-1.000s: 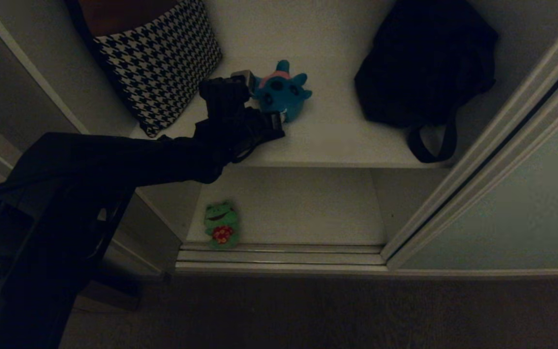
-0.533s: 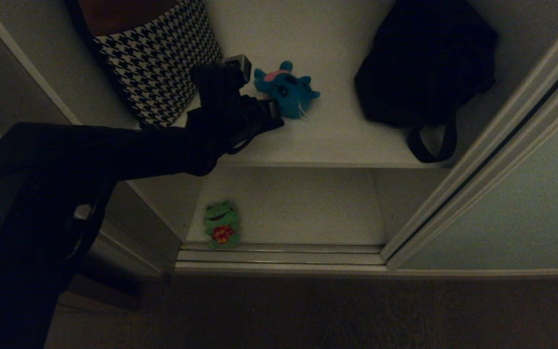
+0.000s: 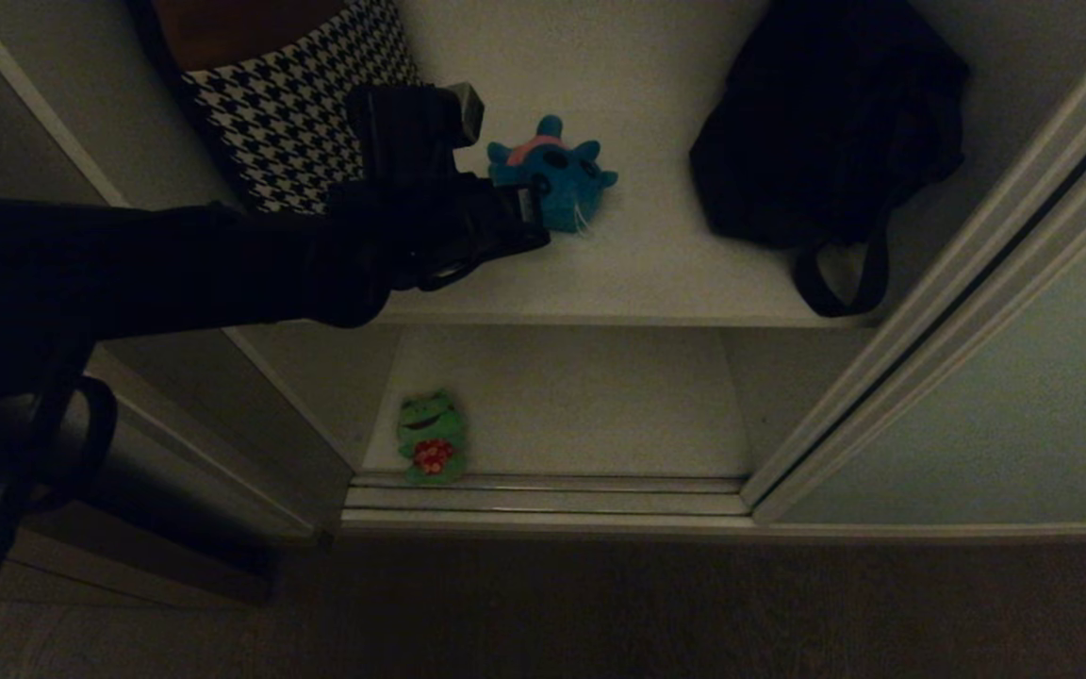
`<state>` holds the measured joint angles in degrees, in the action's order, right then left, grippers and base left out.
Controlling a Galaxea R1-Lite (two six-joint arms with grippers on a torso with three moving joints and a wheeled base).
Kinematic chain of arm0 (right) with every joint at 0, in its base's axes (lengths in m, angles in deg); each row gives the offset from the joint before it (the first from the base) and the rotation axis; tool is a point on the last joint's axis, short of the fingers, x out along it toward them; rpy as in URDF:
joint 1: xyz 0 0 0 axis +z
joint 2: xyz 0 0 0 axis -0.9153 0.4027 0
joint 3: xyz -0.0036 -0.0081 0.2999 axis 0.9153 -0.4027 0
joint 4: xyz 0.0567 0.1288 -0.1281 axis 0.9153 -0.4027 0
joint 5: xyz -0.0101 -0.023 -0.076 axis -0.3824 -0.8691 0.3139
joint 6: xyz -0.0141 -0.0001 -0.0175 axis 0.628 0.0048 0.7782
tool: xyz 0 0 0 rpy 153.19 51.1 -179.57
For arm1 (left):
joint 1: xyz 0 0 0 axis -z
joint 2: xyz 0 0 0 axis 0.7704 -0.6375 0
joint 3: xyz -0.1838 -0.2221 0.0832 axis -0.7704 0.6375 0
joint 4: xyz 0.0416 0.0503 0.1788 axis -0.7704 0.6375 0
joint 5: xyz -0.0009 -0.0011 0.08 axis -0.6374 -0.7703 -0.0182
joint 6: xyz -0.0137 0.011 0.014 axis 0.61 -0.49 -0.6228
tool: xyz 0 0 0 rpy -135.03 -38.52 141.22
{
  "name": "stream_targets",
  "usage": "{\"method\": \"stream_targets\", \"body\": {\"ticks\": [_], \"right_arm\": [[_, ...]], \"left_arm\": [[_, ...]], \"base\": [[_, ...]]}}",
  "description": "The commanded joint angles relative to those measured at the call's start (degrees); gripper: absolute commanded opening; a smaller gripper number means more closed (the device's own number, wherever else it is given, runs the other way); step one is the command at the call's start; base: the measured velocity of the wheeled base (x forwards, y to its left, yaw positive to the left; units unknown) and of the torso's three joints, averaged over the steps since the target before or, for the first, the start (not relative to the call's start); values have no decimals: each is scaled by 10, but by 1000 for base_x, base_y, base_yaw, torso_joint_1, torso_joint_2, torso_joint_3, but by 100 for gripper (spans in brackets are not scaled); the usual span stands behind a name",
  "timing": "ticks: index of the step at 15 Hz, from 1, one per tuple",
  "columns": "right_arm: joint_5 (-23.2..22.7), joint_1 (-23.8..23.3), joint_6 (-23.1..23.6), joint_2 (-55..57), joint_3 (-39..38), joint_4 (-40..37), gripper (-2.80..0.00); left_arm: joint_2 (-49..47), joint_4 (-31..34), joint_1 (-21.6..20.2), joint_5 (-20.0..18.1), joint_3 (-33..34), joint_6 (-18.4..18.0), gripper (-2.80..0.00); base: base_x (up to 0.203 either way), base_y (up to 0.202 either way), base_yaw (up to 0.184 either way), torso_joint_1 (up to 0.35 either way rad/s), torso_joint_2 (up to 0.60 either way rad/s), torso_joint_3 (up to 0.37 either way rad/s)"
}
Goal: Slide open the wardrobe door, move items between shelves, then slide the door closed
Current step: Place the blue doll on the lower shelf
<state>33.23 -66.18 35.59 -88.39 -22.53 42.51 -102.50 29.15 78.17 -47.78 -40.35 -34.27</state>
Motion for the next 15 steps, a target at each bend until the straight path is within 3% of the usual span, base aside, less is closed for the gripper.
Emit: {"method": "stream_targets", "body": {"ticks": [1,4,10,15], "right_arm": [[0,0,1,0,0,0,-280],[0,0,1,0,0,0,-280],[0,0,0,0,0,0,-280],[0,0,1,0,0,0,-280]], "left_arm": [[35,8,2,1,20,1,-280],[46,16,2,-1,22,-3,-280],[35,8,2,-2,17,2,-280],[-2,17,4,-1,-63,10,-280]], "base": [[0,0,0,0,0,0],[28,0,-1,-4,1,4],[171,0,2,1,2,2],[0,0,0,0,0,0]]}}
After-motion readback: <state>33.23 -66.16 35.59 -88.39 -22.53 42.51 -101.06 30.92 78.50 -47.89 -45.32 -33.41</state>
